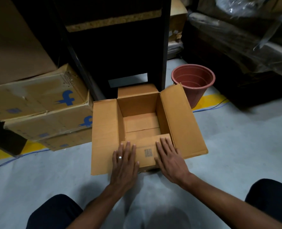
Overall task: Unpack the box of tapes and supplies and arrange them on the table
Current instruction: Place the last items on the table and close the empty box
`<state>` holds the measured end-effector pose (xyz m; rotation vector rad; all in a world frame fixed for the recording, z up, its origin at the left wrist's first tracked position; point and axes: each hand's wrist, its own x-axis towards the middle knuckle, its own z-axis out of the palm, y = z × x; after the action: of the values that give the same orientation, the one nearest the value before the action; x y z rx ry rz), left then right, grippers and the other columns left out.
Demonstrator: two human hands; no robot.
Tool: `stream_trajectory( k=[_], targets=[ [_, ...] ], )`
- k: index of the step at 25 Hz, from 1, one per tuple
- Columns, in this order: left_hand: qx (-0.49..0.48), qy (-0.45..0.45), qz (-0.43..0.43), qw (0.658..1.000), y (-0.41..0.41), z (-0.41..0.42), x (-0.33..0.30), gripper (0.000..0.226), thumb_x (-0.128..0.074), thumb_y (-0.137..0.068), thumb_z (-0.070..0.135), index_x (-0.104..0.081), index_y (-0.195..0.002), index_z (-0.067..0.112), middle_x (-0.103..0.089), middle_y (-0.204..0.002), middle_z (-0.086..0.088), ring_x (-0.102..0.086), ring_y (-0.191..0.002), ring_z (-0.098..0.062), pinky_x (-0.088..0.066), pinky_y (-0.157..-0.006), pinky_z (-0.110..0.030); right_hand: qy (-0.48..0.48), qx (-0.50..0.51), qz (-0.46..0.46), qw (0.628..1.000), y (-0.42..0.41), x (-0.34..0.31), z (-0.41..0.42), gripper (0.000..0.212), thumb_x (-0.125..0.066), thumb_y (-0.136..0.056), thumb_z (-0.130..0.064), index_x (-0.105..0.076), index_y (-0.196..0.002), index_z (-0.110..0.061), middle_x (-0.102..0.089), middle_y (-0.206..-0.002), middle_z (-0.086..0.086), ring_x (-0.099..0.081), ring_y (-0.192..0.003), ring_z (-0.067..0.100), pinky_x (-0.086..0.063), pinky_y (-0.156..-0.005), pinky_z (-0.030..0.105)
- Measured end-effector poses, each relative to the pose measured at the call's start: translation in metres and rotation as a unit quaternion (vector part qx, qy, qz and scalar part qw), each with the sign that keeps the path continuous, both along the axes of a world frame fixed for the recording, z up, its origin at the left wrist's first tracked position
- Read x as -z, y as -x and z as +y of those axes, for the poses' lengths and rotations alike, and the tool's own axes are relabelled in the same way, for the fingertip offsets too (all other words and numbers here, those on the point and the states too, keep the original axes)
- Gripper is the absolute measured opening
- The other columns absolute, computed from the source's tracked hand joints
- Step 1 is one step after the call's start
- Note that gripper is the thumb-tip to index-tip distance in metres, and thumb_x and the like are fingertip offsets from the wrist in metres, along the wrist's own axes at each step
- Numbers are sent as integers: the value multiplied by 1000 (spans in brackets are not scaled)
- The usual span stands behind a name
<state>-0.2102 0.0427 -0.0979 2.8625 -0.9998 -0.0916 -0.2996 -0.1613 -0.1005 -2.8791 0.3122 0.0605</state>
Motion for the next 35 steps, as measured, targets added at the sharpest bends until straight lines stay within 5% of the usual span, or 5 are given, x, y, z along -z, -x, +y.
stream_trajectory(
  k=[4,9,15,20,35],
  targets=[
    [5,-50,43,998,-7,1,15,66,-9,-102,52,-38,-151,20,-35,-159,-5,-32,-147,-30,-2,-117,-50,-5,-26,63,998,-3,8,0,87,14,-92,-61,-12,-160,-14,-9,-168,8,-7,-155,29,-18,-122,50],
    [-5,-31,58,998,-13,-11,13,66,-15,-100,56,-53,-141,21,-51,-148,-1,-50,-136,-24,1,-118,-45,-14,-16,86,996,-12,13,-2,75,-8,-103,-55,-58,-139,-12,-55,-146,8,-55,-133,25,-35,-113,42],
    [-46,100,15,994,-81,-40,-36,67,-14,-101,57,7,-157,27,16,-162,11,15,-151,-10,12,-122,-41,-56,-44,9,997,-64,-40,-30,84,6,-90,-65,-3,-160,-20,5,-168,-2,9,-154,15,4,-125,36],
    [-79,119,45,989,-171,-66,-52,68,-21,-102,56,-3,-159,23,-4,-167,2,-1,-154,-14,1,-125,-44,-18,-20,-16,1000,-144,-69,-62,65,-18,-107,-48,-2,-160,-13,2,-168,6,4,-155,18,2,-122,31],
    [-155,221,120,955,-257,-112,-50,77,-47,-97,54,-10,-159,25,-26,-163,-7,-12,-152,-23,-3,-121,-47,73,46,9,996,-252,-52,-91,86,-53,-97,-36,2,-161,-18,8,-165,24,2,-153,42,-5,-124,48]
  ],
)
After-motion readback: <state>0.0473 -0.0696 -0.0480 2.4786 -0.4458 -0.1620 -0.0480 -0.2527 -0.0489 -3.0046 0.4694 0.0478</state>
